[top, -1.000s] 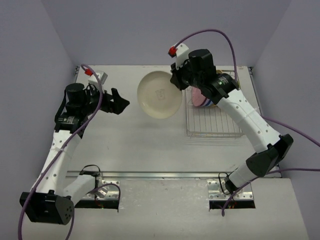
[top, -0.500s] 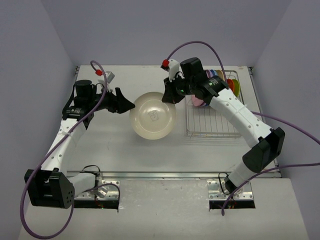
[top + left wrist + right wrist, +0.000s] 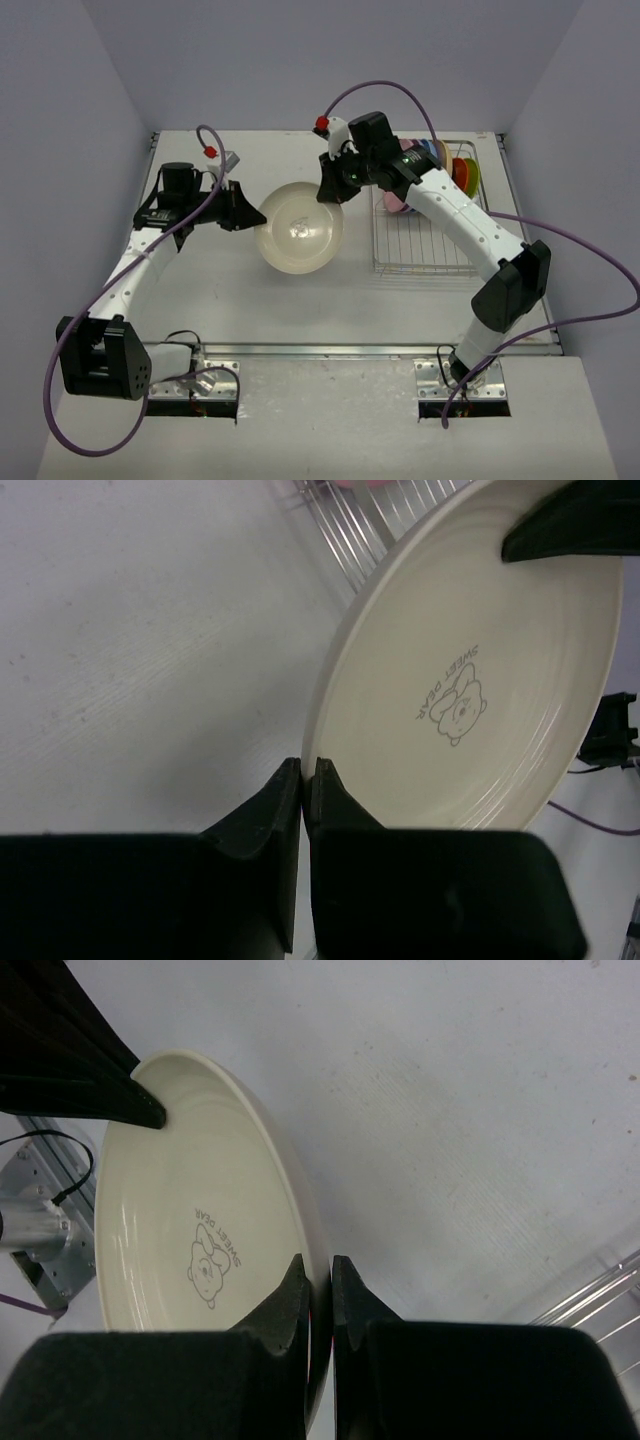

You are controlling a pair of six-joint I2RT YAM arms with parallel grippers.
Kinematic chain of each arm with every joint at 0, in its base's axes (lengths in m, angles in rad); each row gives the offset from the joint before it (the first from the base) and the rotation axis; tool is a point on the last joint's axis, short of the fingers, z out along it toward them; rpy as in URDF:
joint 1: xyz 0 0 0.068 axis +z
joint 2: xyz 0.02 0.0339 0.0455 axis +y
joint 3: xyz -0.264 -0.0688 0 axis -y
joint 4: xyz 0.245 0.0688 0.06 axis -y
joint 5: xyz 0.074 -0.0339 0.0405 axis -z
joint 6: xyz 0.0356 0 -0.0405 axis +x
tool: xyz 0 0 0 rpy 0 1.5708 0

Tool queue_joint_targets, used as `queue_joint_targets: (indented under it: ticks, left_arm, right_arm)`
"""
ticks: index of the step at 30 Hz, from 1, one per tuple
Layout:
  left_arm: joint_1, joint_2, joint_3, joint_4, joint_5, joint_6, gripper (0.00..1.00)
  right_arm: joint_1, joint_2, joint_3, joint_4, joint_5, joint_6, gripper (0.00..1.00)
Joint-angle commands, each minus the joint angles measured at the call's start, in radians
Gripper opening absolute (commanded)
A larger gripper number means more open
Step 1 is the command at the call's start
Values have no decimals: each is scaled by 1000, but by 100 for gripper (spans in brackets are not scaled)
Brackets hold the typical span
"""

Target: Unload the plates from the dish rack

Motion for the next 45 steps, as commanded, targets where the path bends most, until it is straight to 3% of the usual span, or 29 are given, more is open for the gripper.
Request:
queue_joint_targets:
  ticks: [1,6,7,8,10,11,19,22,28,38,45]
  left_arm:
    - [-6,32,40,-29,6,57,0]
    - [-5,56,54,-24,2,47,0]
    - [-1,60,60,-29,-3,46,0]
    - [6,64,68,-36,-8,45,0]
    - [19,78,87,-46,-52,47,0]
    - [26,82,93,-43,-71,40,0]
    - [194,234,211,-41,-277,-16,0]
    - [258,333,310,-37,-389,-37,0]
    - [359,611,546,-80,-443,-90,0]
    - [387,944,791,-78,-454,-143,0]
    - [389,1045,836,-75,-484,-127,0]
  right_arm:
    - [5,-13,67,43,-5,36,0]
    - [5,-17,64,44,-13,46,1]
    - [5,-16,63,43,4,44,13]
    - [5,-16,62,43,31,39,35]
    - [5,-19,51,43,122,36,93]
    - [5,-15,53,32,206,39,98]
    - [-19,-55,18,26,432,11,99]
    - [-49,-77,-12,37,451,1,99]
    - [-134,-110,-60,38,433,22,99]
    - [-261,-173,-132,38,343,41,99]
    - [-267,-188,-138,39,365,21,99]
